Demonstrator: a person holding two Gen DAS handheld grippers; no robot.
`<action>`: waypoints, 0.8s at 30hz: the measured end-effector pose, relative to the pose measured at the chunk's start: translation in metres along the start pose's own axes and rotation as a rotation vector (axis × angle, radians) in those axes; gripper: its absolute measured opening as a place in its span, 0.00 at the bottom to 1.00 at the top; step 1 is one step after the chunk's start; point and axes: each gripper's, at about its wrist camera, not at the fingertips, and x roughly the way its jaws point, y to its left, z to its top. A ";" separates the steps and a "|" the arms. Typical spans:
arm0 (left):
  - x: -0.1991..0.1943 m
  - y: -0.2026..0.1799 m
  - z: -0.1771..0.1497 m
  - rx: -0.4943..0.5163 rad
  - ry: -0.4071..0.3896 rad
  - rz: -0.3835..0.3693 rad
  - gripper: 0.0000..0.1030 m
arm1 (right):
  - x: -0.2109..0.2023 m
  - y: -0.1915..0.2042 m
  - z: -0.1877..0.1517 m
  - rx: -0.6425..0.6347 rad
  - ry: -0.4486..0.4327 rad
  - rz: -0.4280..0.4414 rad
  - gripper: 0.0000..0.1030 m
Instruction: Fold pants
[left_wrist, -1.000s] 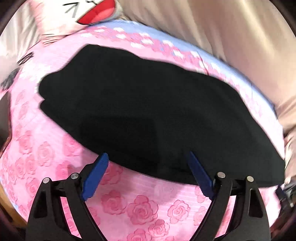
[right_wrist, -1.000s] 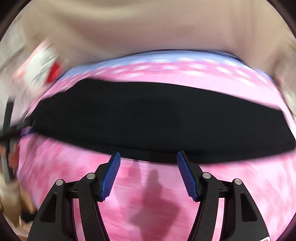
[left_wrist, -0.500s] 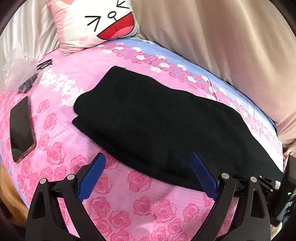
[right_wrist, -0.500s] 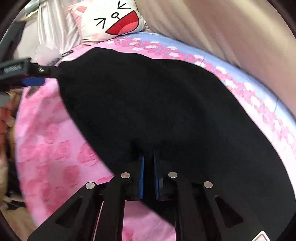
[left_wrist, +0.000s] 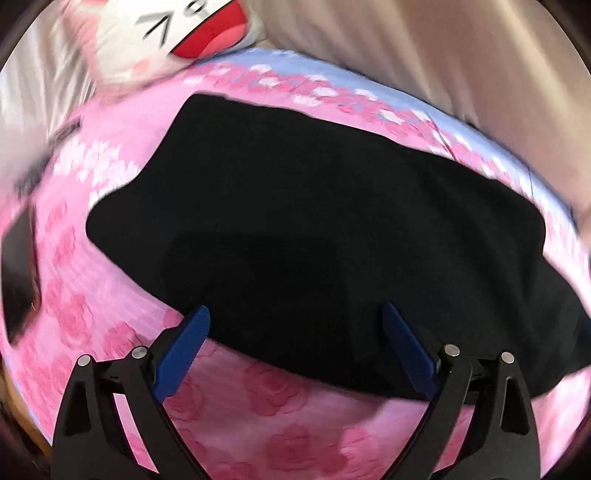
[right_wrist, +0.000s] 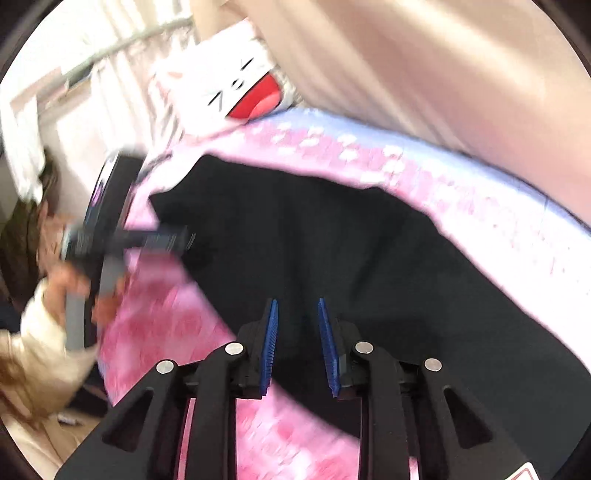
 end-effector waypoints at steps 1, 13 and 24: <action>0.000 -0.004 -0.003 0.029 -0.004 0.033 0.90 | 0.011 -0.013 0.013 0.026 0.013 0.005 0.23; -0.020 -0.002 0.004 0.012 -0.061 0.051 0.90 | 0.082 -0.115 0.086 0.278 0.012 -0.127 0.37; -0.028 -0.036 0.003 0.106 -0.089 0.090 0.91 | 0.159 -0.088 0.116 0.160 0.120 -0.111 0.25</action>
